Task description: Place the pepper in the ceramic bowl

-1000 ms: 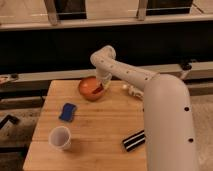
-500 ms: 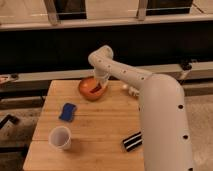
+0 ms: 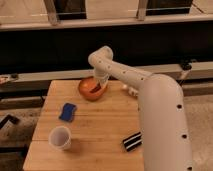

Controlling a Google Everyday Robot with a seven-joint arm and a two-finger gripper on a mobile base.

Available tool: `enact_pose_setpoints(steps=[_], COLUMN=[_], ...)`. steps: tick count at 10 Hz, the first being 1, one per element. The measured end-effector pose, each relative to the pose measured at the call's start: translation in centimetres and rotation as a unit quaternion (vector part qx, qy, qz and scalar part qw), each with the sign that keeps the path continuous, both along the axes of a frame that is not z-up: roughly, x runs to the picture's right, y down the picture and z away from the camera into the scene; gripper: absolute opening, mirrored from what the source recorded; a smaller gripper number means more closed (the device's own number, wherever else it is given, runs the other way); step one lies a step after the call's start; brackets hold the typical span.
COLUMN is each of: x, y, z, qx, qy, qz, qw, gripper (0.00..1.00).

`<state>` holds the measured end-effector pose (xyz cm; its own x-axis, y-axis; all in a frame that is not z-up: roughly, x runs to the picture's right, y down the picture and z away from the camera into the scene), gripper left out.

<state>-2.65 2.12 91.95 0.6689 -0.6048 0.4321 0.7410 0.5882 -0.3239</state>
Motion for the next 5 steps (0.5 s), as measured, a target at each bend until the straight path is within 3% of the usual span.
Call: enact_pose_setpoints(steps=[2, 5], x=[-0.14, -0.49], y=[-0.03, 0.02], z=[0.14, 0.45], qx=[0.001, 0.003], qy=[-0.002, -0.006], qz=[0.000, -0.001], qw=[1.0000, 1.0000], gripper=[0.26, 0.51])
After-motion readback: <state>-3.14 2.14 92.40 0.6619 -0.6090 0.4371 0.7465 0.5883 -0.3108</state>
